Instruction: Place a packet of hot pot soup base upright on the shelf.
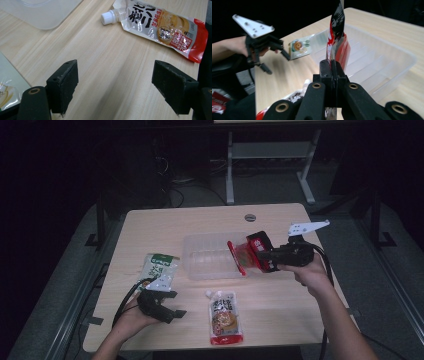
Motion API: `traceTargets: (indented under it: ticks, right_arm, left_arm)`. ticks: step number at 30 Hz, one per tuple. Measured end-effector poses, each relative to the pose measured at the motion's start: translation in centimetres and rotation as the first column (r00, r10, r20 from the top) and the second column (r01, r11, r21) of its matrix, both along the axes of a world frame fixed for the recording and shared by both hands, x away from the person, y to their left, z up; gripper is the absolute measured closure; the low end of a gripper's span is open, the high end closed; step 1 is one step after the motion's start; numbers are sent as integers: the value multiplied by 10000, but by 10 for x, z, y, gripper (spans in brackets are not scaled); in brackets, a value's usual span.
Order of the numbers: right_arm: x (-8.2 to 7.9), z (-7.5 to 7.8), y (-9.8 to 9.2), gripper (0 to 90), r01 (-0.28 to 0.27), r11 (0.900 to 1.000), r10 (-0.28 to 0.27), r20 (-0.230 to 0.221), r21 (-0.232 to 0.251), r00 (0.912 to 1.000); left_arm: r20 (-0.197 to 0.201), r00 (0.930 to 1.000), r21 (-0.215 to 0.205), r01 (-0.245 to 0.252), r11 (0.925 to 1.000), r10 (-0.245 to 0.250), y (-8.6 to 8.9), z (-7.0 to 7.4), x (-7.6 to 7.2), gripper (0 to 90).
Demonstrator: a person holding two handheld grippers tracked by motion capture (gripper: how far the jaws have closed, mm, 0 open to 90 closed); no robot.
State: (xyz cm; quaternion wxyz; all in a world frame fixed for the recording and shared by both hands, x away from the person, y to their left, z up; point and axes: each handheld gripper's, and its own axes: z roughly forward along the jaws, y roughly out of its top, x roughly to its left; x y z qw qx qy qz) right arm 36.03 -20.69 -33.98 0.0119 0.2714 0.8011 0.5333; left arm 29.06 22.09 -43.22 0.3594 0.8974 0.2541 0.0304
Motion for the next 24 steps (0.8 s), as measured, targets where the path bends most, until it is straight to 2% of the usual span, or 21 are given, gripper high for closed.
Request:
traceTargets:
  ticks: [5, 6, 10, 15, 19, 24]
  right_arm:
    - [12, 9, 2, 900, 260, 9996, -261, 192, 50, 9995]
    - [16, 11, 2, 900, 340, 9994, -341, 259, 46, 9991]
    - [23, 14, 2, 900, 631, 9980, -631, 300, -4, 9976]
    - [26, 5, -4, 900, 977, 9951, -974, 180, -141, 9951]
    - [28, -1, -6, 900, 999, 9949, -999, 21, -107, 9950]
    - [31, -6, -1, 900, 975, 9948, -977, -80, -307, 9952]
  left_arm:
    - [44, 10000, -7, -60, 10000, 60, 4, -2, 2, 209]
    - [71, 10000, 138, 39, 9999, -40, 5, -3, 3, 209]
    - [44, 10000, 85, -30, 10000, 29, 5, -3, 3, 209]
    - [34, 9999, -78, -169, 9998, 169, 6, -3, 3, 209]
    - [37, 9996, -115, -295, 9995, 296, 9, -3, 2, 209]
    - [50, 9995, -79, -324, 9994, 324, 10, -3, 1, 209]
